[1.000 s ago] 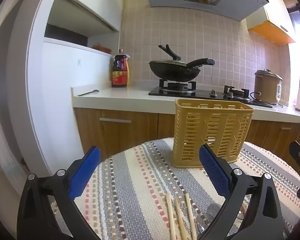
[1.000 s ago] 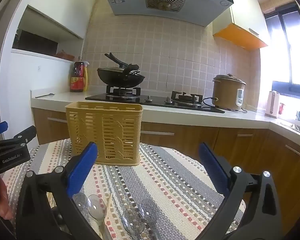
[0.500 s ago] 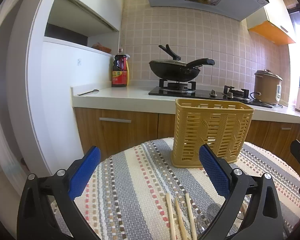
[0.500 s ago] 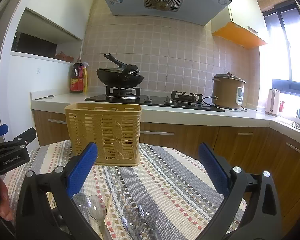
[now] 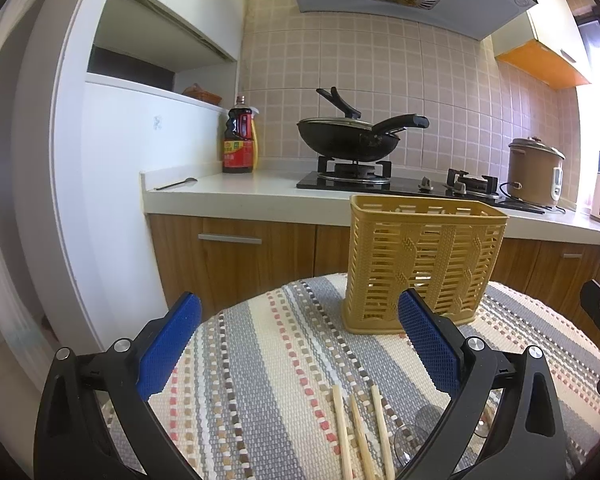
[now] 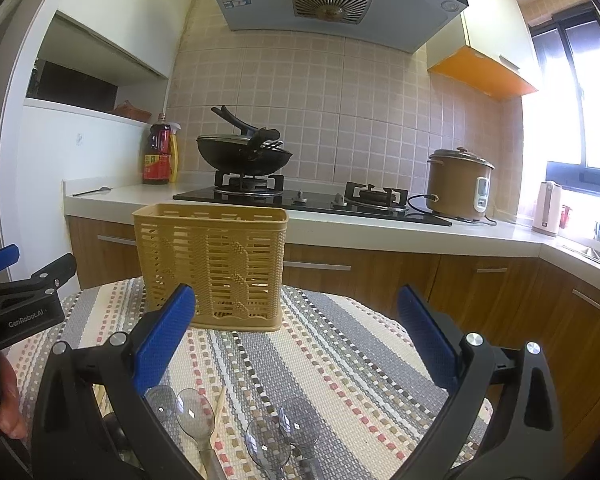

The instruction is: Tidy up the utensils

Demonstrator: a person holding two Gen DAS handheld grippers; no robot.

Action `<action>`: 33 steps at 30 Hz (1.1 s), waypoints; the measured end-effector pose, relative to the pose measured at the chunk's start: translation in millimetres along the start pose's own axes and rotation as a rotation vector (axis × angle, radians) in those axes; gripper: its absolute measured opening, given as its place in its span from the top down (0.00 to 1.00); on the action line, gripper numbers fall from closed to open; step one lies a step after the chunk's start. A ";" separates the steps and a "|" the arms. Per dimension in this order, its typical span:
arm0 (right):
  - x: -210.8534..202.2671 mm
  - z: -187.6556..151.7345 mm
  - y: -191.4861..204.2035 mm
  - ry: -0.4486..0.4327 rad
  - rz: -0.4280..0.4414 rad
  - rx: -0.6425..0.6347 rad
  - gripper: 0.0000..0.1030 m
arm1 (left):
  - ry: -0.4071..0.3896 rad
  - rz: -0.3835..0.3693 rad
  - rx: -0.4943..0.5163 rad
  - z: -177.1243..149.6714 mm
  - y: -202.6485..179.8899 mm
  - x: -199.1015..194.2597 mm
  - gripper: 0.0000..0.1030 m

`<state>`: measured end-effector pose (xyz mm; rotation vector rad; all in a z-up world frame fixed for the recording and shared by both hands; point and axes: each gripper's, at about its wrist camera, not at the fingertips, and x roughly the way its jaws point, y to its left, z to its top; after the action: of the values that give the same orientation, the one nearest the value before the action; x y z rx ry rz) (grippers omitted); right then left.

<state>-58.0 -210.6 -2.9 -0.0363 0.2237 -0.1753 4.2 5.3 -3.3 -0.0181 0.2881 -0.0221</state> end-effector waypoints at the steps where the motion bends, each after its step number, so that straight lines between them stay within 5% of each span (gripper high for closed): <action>1: -0.2 -0.1 0.8 0.001 0.001 0.000 0.07 | 0.001 -0.001 0.001 0.0 -0.1 0.1 0.07; 33: -0.6 -0.5 0.8 0.001 -0.001 0.001 0.07 | 0.002 -0.001 0.001 -2.2 -2.5 0.1 0.07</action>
<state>-58.5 -209.7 -3.3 -0.0357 0.2249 -0.1764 3.6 2.8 -5.4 -0.0173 0.2899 -0.0228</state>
